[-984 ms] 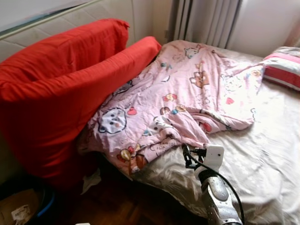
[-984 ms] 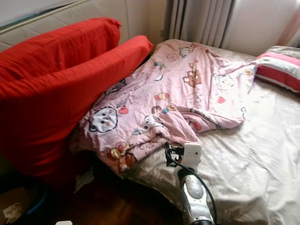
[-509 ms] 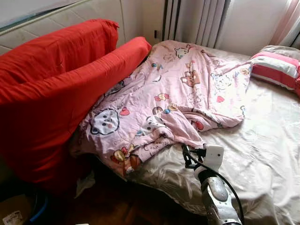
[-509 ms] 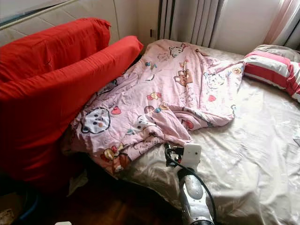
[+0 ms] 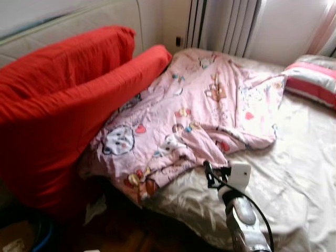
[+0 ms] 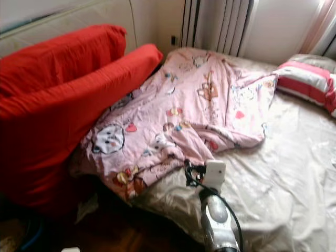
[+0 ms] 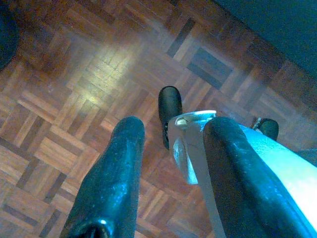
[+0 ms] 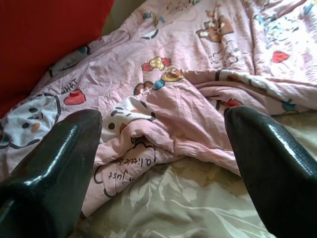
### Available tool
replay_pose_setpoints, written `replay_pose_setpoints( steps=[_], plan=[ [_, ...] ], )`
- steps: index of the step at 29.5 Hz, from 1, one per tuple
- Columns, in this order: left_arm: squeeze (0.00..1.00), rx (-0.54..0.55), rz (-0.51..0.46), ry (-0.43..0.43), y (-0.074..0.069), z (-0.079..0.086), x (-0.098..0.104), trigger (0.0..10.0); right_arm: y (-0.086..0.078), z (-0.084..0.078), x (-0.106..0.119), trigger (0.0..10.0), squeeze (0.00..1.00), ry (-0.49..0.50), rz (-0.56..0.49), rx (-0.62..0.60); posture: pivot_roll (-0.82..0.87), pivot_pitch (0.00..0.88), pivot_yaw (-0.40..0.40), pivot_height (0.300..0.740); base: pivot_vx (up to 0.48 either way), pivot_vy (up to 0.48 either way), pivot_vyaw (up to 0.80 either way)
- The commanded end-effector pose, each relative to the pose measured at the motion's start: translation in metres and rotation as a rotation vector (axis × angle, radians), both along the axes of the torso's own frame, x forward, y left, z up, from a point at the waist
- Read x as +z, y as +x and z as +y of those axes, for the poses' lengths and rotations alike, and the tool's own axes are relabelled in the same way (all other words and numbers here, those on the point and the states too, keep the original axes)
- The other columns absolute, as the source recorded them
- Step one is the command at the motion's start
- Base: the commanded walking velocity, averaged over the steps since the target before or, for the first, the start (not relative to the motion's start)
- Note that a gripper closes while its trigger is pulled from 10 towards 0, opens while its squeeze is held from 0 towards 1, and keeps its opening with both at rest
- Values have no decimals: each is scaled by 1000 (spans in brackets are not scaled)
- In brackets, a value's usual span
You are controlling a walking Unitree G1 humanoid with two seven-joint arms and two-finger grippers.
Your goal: Clean up the room
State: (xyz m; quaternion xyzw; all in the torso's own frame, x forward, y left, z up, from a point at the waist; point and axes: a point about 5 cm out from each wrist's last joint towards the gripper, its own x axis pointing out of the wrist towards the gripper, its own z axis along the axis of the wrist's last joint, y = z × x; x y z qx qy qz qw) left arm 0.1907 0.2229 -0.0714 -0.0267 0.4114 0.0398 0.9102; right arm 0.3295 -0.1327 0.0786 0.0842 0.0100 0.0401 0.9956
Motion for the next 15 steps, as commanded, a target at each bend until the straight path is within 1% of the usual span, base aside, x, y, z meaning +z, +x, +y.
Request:
replay_pose_setpoints(
  steps=[1, 15],
  plan=[
    [0, 9, 46, -5, -13, 1, -7, 10000, -2, 1, -4, 10000, 0, 1, 13, 5, 100, 212, -1, 740, 0, 0, 0],
    [0, 9, 44, 0, -13, 3, -6, 10000, -1, 2, -3, 10000, 0, -2, 10, 9, 98, 197, 0, 740, 0, 0, 0]
  ],
)
